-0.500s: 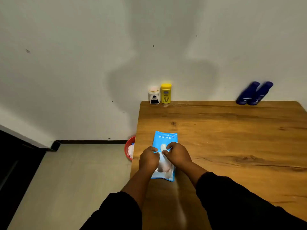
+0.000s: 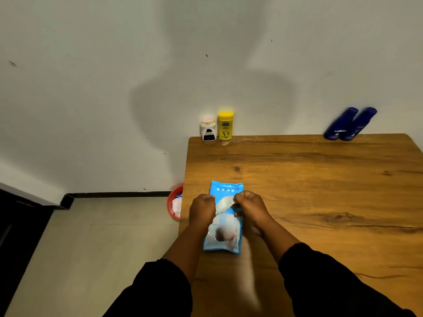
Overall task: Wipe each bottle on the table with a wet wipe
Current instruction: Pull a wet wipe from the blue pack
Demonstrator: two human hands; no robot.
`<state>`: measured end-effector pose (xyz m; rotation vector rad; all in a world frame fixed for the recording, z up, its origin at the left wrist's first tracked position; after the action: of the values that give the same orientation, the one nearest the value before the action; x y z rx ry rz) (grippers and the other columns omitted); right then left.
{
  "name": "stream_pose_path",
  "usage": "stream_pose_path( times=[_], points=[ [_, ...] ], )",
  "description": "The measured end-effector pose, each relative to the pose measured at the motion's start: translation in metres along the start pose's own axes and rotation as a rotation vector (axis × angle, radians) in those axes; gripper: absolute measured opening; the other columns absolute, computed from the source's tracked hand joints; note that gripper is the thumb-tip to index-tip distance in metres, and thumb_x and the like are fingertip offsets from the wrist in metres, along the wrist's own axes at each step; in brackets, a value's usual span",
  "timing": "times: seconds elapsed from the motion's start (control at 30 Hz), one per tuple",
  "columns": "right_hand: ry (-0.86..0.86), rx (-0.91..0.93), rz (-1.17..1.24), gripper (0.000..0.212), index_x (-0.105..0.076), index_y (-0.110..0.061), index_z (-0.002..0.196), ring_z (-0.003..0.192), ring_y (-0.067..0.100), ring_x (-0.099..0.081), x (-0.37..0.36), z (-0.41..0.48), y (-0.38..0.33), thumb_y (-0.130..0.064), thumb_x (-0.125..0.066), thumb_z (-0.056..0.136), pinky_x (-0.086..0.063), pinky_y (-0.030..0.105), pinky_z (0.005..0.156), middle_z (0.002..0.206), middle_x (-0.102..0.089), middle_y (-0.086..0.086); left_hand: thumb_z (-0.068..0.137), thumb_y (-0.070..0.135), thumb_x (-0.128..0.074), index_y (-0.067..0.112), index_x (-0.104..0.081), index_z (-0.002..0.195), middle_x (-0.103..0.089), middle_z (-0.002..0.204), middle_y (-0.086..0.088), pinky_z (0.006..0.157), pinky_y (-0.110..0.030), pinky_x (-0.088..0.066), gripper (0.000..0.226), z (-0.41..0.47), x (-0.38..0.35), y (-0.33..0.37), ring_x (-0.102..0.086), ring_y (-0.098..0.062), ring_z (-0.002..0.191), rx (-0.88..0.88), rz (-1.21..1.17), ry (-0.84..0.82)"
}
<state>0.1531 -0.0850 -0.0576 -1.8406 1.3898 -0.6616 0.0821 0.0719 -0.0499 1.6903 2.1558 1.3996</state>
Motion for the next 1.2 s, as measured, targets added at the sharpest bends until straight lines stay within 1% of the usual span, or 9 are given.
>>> stream_pose_path(
  times=[0.2,0.33,0.43,0.5,0.63,0.77,0.97,1.1,1.2],
  points=[
    [-0.188,-0.088,0.527,0.012,-0.055,-0.009,0.072,0.064,0.021,-0.065,-0.009,-0.01,-0.026,-0.011,-0.045,0.077,-0.053,0.034,0.07,0.07,-0.064,0.01,0.102,0.043,-0.04,0.011,-0.063,0.117,-0.068,0.107,-0.008,0.061,-0.03,-0.049,0.042,-0.004,-0.004,0.003,-0.066,-0.024,0.084,0.119,-0.22,-0.093],
    [-0.245,-0.053,0.558,0.015,-0.058,-0.008,0.08,0.078,0.026,-0.068,-0.012,-0.013,-0.04,-0.007,-0.045,0.087,-0.057,0.035,0.072,0.088,-0.068,0.018,0.089,0.074,-0.037,0.018,-0.066,0.116,-0.072,0.115,-0.014,0.07,-0.036,-0.055,0.068,-0.015,-0.02,0.014,-0.068,-0.034,0.101,0.188,-0.579,-0.351],
    [-0.19,0.013,0.501,0.012,-0.06,-0.011,0.079,0.082,0.026,-0.065,-0.007,-0.01,-0.045,-0.007,-0.053,0.089,-0.055,0.039,0.075,0.09,-0.066,0.017,0.077,0.084,-0.043,0.02,-0.066,0.121,-0.072,0.117,-0.015,0.086,-0.045,-0.056,0.081,-0.022,-0.027,0.027,-0.068,-0.035,0.107,0.15,-0.645,-0.507],
    [-0.164,0.035,0.466,0.016,-0.061,-0.013,0.076,0.082,0.025,-0.064,-0.003,-0.01,-0.047,-0.009,-0.055,0.09,-0.053,0.039,0.075,0.087,-0.067,0.014,0.079,0.073,-0.058,0.019,-0.066,0.122,-0.072,0.116,-0.014,0.093,-0.051,-0.054,0.07,-0.022,-0.025,0.03,-0.068,-0.034,0.108,0.1,-0.621,-0.507],
    [-0.19,-0.028,0.484,0.018,-0.065,-0.007,0.096,0.089,0.028,-0.067,-0.002,-0.013,-0.041,-0.024,-0.063,0.09,-0.059,0.039,0.075,0.096,-0.07,0.018,0.086,0.022,-0.074,0.01,-0.063,0.125,-0.073,0.111,-0.016,0.085,-0.048,-0.059,0.043,-0.012,-0.017,0.022,-0.07,-0.033,0.103,0.078,-0.598,-0.346],
    [-0.235,-0.053,0.321,0.028,-0.065,-0.003,0.107,0.089,0.028,-0.07,-0.006,-0.022,-0.036,-0.017,-0.07,0.083,-0.055,0.042,0.082,0.099,-0.073,0.017,0.091,0.025,-0.068,0.011,-0.065,0.119,-0.074,0.108,-0.017,0.083,-0.048,-0.059,0.031,-0.015,-0.018,0.026,-0.071,-0.035,0.099,0.067,-0.65,-0.321],
    [-0.137,-0.032,0.511,0.024,-0.061,-0.002,0.113,0.092,0.029,-0.067,0.008,-0.018,-0.035,-0.008,-0.062,0.089,-0.058,0.039,0.074,0.107,-0.069,0.019,0.094,0.032,-0.063,0.007,-0.062,0.12,-0.074,0.107,-0.018,0.078,-0.042,-0.061,0.036,-0.011,-0.009,0.022,-0.074,-0.032,0.093,0.06,-0.708,-0.253],
    [-0.175,-0.031,0.547,0.025,-0.062,-0.001,0.113,0.095,0.03,-0.069,0.005,-0.021,-0.037,-0.006,-0.062,0.089,-0.06,0.039,0.075,0.108,-0.07,0.02,0.086,0.05,-0.068,0.013,-0.063,0.12,-0.073,0.111,-0.016,0.083,-0.048,-0.059,0.051,-0.019,-0.018,0.021,-0.072,-0.035,0.1,0.104,-0.725,-0.342],
    [-0.201,-0.036,0.553,0.021,-0.063,0.0,0.109,0.097,0.032,-0.068,0.002,-0.026,-0.04,-0.008,-0.061,0.09,-0.057,0.043,0.083,0.107,-0.07,0.021,0.091,0.03,-0.067,0.012,-0.059,0.125,-0.071,0.112,-0.017,0.069,-0.039,-0.061,0.039,-0.023,-0.021,0.021,-0.071,-0.033,0.098,0.106,-0.691,-0.346]
  ],
)
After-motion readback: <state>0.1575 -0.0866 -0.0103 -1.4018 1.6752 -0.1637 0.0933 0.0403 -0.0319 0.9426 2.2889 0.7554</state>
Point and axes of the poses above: each hand's wrist, its own z-axis towards the middle knuckle, its own x-axis out of the back of the hand, y = z × x, the point moved 9 cm from there along z, towards the middle knuckle
